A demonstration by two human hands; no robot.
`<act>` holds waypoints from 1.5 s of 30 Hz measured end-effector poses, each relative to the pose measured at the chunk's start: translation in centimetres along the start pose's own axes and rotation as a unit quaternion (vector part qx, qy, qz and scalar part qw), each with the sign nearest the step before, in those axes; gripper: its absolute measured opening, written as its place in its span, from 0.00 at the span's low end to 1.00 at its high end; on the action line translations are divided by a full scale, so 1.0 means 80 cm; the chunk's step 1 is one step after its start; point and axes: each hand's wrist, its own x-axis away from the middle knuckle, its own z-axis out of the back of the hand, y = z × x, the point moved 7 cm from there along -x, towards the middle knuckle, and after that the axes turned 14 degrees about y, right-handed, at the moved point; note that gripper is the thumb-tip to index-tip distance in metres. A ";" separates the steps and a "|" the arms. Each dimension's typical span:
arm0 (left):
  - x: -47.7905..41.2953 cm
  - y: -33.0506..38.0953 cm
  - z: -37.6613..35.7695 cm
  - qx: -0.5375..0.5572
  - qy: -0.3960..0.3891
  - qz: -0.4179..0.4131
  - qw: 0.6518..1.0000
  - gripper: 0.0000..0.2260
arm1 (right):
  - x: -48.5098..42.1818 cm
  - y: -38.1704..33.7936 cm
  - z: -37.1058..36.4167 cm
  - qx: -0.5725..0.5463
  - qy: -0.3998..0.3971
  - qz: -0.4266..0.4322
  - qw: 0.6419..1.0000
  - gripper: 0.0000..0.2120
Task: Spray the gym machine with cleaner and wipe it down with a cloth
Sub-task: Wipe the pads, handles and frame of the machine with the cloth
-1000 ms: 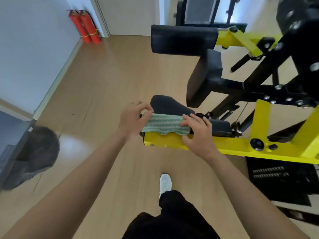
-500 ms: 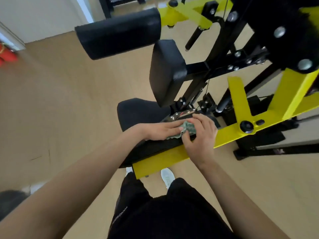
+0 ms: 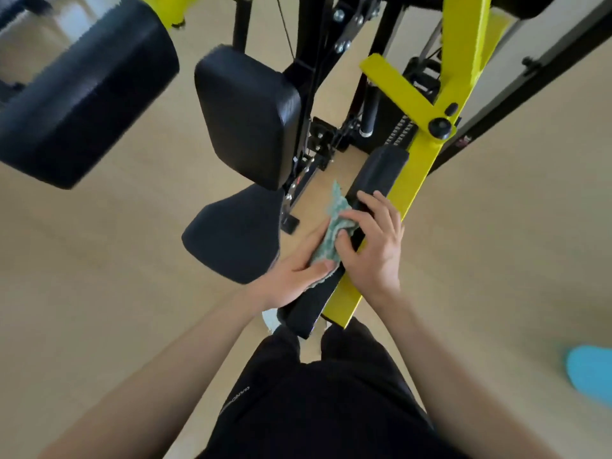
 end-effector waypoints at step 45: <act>-0.198 0.120 -0.028 -0.252 -0.091 -0.231 0.935 0.35 | 0.149 -0.060 0.013 -0.033 0.261 -0.458 0.849 0.12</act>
